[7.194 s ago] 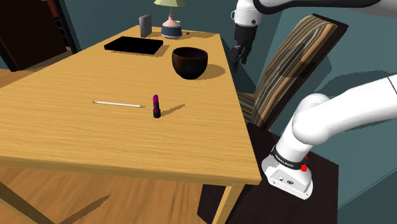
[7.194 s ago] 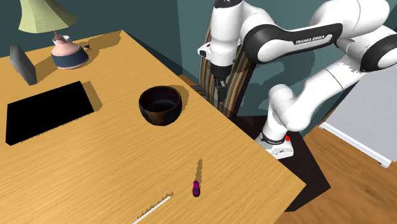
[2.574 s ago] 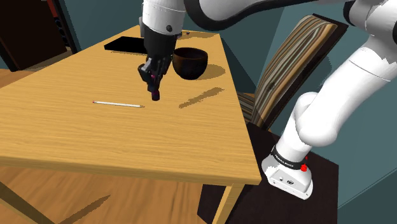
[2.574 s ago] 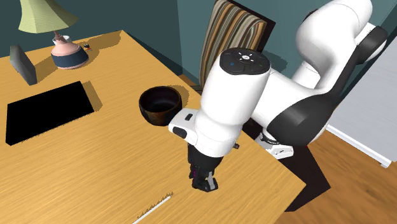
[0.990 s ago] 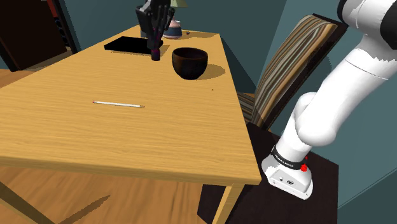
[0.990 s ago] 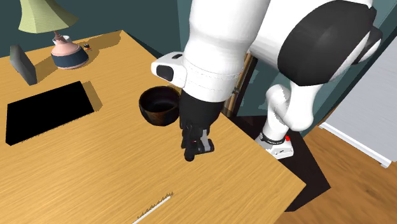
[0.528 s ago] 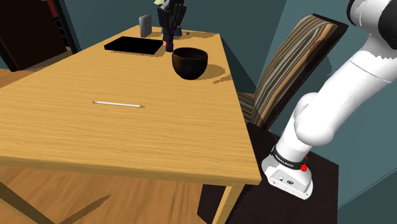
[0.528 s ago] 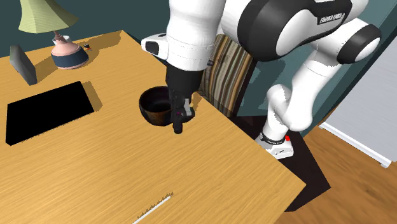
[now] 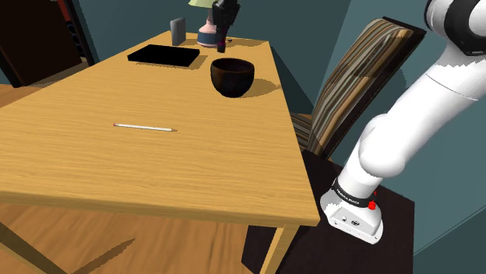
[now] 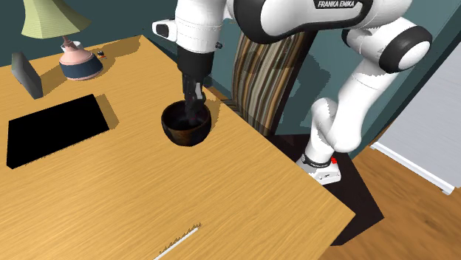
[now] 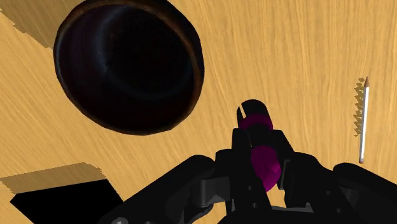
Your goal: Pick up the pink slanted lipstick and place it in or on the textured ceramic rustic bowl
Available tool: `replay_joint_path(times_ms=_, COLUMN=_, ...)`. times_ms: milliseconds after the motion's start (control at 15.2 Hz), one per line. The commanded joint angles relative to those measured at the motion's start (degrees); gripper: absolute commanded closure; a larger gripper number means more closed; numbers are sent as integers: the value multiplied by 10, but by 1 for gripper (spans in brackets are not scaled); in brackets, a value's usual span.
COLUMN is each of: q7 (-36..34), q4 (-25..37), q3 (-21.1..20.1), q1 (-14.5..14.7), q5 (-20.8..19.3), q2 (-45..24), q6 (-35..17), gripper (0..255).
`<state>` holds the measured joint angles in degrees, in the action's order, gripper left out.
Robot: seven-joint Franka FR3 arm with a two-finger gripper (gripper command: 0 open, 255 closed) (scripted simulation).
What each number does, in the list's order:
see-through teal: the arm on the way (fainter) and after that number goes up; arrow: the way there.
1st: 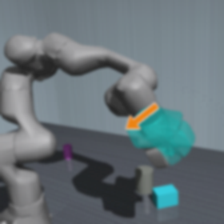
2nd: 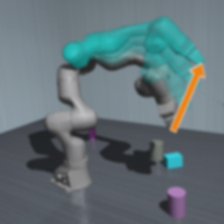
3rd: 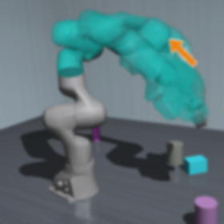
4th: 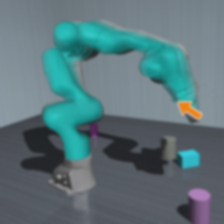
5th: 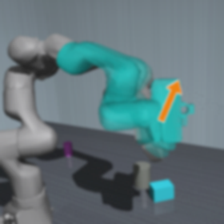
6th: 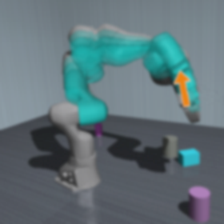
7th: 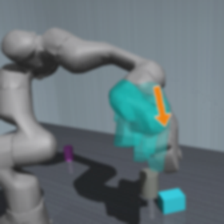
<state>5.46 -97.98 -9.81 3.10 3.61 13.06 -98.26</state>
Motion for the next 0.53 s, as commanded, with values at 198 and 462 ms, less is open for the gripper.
replay_joint_path(times_ms=198, q7=67, q4=27, q3=42, q1=-25, q5=3, q2=-27, q6=4, gripper=255)
replay_joint_path(times_ms=462, q7=119, q4=63, q3=73, q1=-45, q5=7, q2=-59, q6=12, gripper=255)
